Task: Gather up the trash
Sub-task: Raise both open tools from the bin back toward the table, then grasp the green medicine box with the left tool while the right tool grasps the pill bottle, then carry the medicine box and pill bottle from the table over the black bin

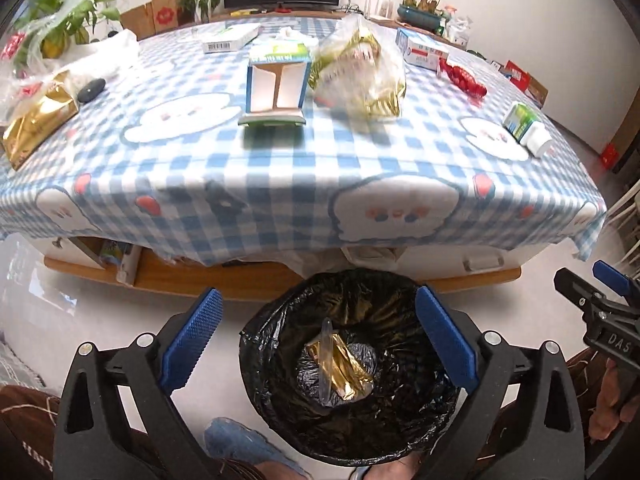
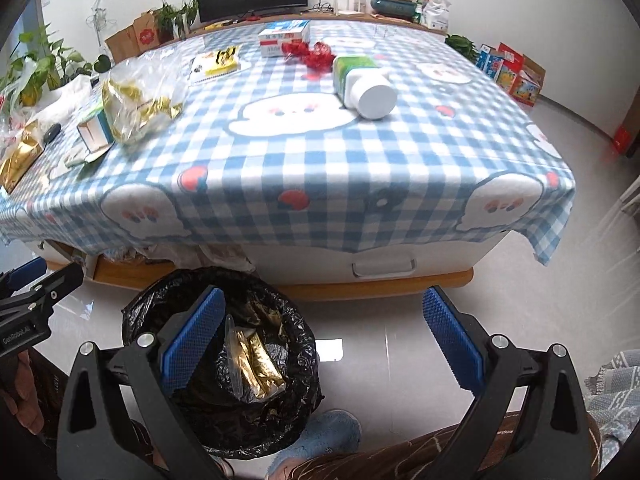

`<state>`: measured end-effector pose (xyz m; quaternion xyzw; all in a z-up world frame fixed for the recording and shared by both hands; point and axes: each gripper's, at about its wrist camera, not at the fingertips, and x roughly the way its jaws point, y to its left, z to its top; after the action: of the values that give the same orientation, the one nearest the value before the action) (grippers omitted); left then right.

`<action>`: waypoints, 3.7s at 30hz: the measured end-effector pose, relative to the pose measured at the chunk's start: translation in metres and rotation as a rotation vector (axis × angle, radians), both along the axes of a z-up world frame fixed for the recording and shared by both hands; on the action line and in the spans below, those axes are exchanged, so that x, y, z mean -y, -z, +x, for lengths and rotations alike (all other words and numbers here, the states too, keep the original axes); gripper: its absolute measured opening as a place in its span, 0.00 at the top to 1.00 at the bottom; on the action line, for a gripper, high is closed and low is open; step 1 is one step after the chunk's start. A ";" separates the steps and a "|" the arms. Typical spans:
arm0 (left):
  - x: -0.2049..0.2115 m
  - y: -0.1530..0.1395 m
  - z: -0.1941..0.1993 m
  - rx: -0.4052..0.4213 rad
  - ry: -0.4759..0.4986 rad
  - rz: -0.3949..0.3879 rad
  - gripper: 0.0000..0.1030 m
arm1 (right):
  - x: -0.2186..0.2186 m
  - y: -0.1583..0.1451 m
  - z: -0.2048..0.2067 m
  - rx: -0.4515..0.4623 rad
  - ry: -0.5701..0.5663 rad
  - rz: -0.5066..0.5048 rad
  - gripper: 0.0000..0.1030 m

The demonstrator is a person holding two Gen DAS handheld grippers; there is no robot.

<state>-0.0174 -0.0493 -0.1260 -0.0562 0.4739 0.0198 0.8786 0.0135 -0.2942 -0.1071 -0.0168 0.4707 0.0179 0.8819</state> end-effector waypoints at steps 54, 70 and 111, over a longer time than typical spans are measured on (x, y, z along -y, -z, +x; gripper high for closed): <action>-0.065 -0.057 0.186 -0.031 -0.056 0.028 0.07 | 0.017 -0.050 0.172 0.054 -0.019 -0.035 0.11; -0.077 -0.040 0.198 -0.100 -0.080 -0.029 0.20 | 0.021 -0.036 0.184 -0.004 -0.023 0.002 0.34; -0.072 -0.071 0.168 -0.048 -0.057 -0.046 0.51 | 0.021 -0.051 0.173 -0.004 0.003 0.041 0.59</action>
<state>0.1508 0.0223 -0.0549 -0.0895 0.4933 0.0351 0.8645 0.1865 -0.3148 -0.0565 0.0018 0.4720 0.0264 0.8812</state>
